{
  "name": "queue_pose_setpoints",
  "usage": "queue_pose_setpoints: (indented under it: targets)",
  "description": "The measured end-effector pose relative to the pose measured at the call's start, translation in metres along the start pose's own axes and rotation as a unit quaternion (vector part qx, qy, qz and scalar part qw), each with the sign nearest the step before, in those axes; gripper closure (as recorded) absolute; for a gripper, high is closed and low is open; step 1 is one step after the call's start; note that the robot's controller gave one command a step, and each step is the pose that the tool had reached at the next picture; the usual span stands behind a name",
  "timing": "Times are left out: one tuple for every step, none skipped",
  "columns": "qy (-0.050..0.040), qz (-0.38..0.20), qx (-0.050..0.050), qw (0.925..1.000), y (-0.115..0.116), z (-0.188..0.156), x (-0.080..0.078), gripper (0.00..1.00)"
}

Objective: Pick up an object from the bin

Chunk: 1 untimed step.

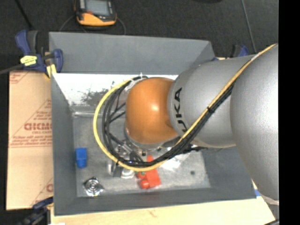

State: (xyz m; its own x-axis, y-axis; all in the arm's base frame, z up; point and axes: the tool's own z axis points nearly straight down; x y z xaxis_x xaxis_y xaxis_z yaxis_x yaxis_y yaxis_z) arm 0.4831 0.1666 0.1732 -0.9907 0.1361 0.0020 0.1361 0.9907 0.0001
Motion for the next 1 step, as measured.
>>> queue_pose_setpoints:
  targets:
    - [-0.0042, -0.005, -0.002, 1.0, 0.0006, -0.0381, -0.0232, 1.0]
